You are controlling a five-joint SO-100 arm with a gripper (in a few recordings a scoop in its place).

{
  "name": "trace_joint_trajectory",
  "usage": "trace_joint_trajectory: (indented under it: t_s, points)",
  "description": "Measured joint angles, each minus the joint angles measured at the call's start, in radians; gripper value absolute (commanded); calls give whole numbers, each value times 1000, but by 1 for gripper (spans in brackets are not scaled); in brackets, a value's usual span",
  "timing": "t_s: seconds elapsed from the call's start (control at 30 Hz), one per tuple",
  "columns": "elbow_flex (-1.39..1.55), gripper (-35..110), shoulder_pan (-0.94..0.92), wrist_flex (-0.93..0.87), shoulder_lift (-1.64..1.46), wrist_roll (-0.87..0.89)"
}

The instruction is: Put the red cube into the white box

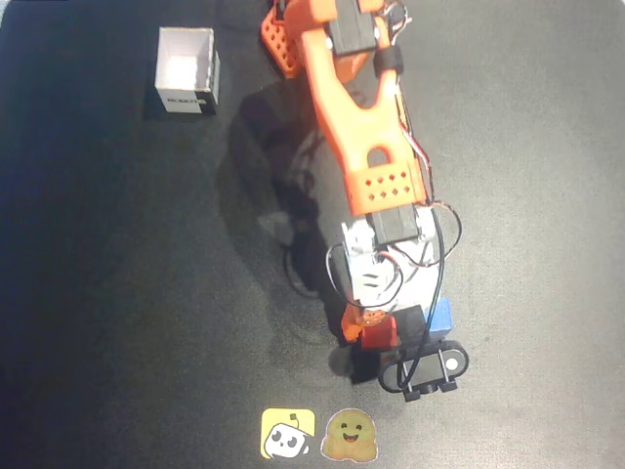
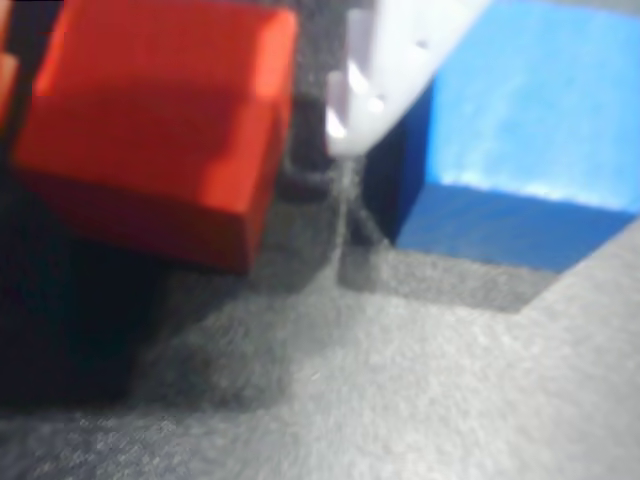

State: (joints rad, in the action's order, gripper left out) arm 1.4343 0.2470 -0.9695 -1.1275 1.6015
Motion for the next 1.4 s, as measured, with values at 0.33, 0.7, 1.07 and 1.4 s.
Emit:
trace_joint_trajectory:
  t_s: [0.33, 0.7, 1.07, 1.4]
  points:
    - [-2, 8, -2, 6, 8, 0]
    - [-48, 0, -15, -86, 9, 18]
    - [-301, 0, -69, -420, -26, -69]
    - [-264, 0, -233, -479, -189, -255]
